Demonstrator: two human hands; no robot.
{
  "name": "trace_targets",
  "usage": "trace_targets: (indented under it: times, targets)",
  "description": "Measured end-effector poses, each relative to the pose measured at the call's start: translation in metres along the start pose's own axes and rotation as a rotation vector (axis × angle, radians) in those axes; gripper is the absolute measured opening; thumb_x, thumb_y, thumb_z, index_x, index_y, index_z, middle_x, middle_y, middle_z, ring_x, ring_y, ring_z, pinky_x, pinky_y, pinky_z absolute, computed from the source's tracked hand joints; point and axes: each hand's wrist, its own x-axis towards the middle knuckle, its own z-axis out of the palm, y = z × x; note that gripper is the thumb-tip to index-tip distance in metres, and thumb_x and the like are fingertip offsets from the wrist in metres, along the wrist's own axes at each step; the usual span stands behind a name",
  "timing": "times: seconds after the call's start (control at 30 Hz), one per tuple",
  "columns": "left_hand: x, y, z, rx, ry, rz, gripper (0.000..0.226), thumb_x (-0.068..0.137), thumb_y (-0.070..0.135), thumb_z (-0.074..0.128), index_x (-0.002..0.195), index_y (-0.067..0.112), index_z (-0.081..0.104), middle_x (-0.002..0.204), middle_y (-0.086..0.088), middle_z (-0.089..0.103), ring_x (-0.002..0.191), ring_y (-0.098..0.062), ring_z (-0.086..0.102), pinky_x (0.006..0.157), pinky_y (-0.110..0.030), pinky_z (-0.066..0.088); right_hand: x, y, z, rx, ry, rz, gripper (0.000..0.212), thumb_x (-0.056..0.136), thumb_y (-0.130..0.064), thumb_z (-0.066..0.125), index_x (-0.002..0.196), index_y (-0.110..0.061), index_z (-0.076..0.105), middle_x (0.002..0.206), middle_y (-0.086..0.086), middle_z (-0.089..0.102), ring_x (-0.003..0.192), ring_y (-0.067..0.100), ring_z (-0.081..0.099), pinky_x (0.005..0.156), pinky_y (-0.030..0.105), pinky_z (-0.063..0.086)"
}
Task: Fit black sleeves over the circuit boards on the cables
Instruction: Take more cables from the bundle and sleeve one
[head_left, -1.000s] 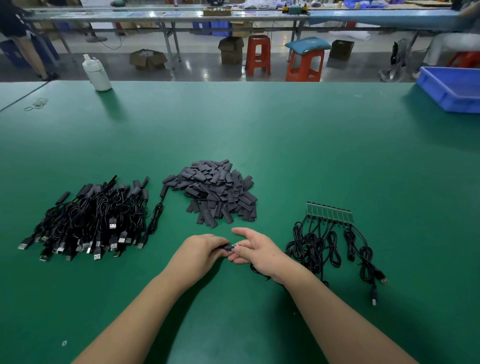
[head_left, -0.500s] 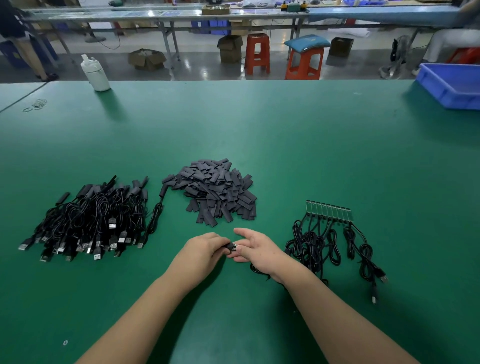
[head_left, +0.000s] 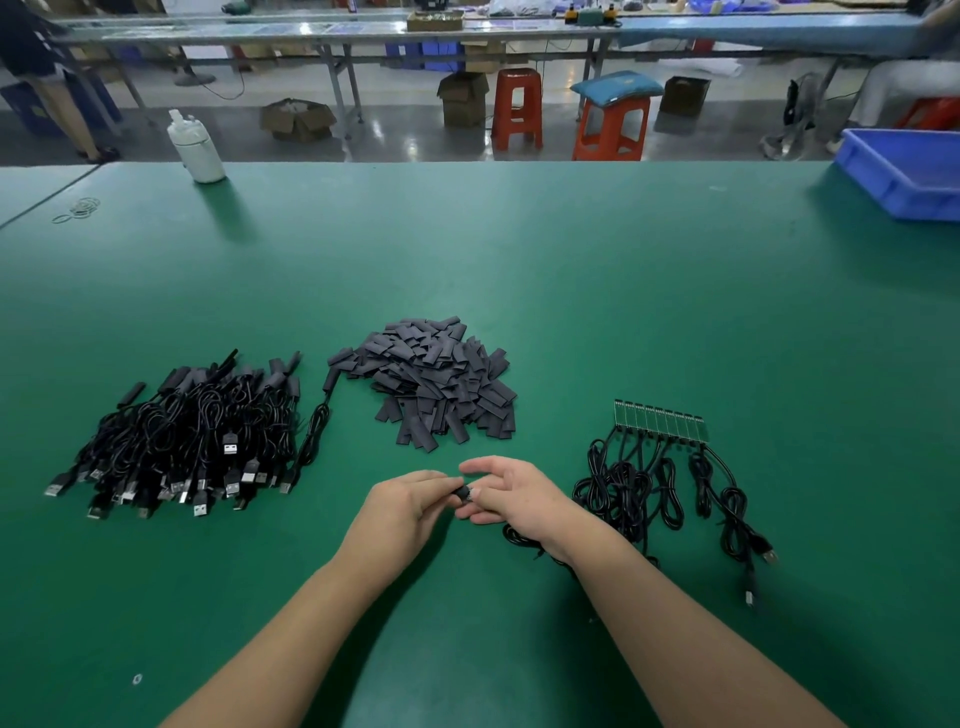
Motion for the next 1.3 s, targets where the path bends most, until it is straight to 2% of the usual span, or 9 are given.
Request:
trace_targets:
  times: [0.1,0.2,0.37,0.47,0.7,0.97,1.1,1.2,1.3]
  targets:
    - [-0.001,-0.002,0.003,-0.016,0.009,-0.028,0.022,0.086,0.006,0.073,0.107,0.012,0.077,0.097,0.005,0.074,0.084,-0.006,0.068,0.082,-0.009,0.047,0.000,0.000,0.000,-0.014,0.004,-0.002,0.037,0.099,-0.001,0.050,0.136,-0.009,0.051,0.101,0.012,0.074,0.100,0.022,0.072,0.087,0.027,0.057]
    - [-0.001,-0.007,0.003,-0.059,-0.015,-0.074,0.022,0.086,0.011,0.074,0.106,0.018,0.077,0.097,0.009,0.073,0.086,-0.001,0.065,0.083,-0.013,0.048,0.000,0.000,0.000,-0.049,-0.005,0.002,0.038,0.098,0.002,0.048,0.135,-0.009,0.051,0.106,0.015,0.073,0.097,0.019,0.072,0.088,0.026,0.057]
    - [0.001,-0.014,-0.001,-0.023,-0.213,-0.080,0.020,0.089,0.025,0.070,0.109,0.027,0.071,0.091,0.008,0.069,0.084,-0.005,0.061,0.081,-0.024,0.049,-0.001,-0.001,0.000,-0.135,-0.049,0.008,0.040,0.101,-0.003,0.050,0.140,-0.010,0.047,0.097,0.003,0.071,0.092,0.012,0.070,0.088,0.023,0.056]
    - [0.002,-0.014,-0.001,0.014,-0.194,-0.068,0.020,0.091,0.025,0.069,0.110,0.024,0.072,0.094,0.007,0.069,0.085,-0.007,0.062,0.082,-0.026,0.049,-0.001,-0.002,-0.001,-0.141,-0.049,0.005,0.039,0.101,-0.004,0.049,0.140,-0.009,0.047,0.099,0.004,0.071,0.093,0.013,0.071,0.088,0.023,0.056]
    - [-0.001,-0.011,-0.002,-0.019,-0.102,-0.106,0.018,0.090,0.019,0.071,0.107,0.021,0.076,0.093,0.009,0.072,0.084,-0.003,0.063,0.081,-0.018,0.049,0.000,-0.001,-0.002,-0.145,-0.048,0.014,0.036,0.101,-0.003,0.050,0.137,-0.008,0.049,0.103,0.007,0.072,0.096,0.016,0.072,0.087,0.024,0.057]
    - [-0.001,-0.006,0.000,0.073,-0.081,-0.044,0.020,0.094,0.017,0.065,0.111,0.018,0.074,0.098,0.010,0.071,0.085,-0.006,0.065,0.079,-0.024,0.052,0.003,0.001,-0.002,-0.149,-0.034,0.032,0.037,0.101,-0.003,0.050,0.138,-0.006,0.048,0.103,0.008,0.072,0.093,0.013,0.073,0.085,0.023,0.057]
    - [0.001,-0.003,0.004,0.150,-0.144,0.012,0.022,0.092,0.015,0.065,0.113,0.017,0.072,0.099,0.002,0.071,0.084,-0.017,0.068,0.075,-0.031,0.055,0.004,0.003,-0.001,-0.153,-0.025,0.037,0.040,0.101,-0.001,0.050,0.140,-0.003,0.046,0.104,0.010,0.071,0.092,0.015,0.072,0.087,0.025,0.057]
    - [0.005,-0.002,0.005,0.223,-0.182,0.019,0.024,0.092,0.015,0.064,0.115,0.016,0.070,0.099,-0.001,0.071,0.084,-0.024,0.068,0.073,-0.035,0.055,0.004,0.003,-0.001,-0.157,-0.025,0.037,0.042,0.102,0.001,0.046,0.143,-0.002,0.043,0.110,0.013,0.068,0.092,0.017,0.071,0.089,0.026,0.057]
    - [0.006,0.002,0.007,0.292,-0.254,0.007,0.026,0.094,0.019,0.059,0.118,0.017,0.066,0.102,-0.003,0.068,0.087,-0.027,0.066,0.075,-0.037,0.053,0.003,0.003,-0.002,-0.165,-0.031,0.038,0.048,0.102,0.004,0.040,0.150,-0.003,0.035,0.131,0.021,0.059,0.099,0.020,0.068,0.092,0.025,0.055]
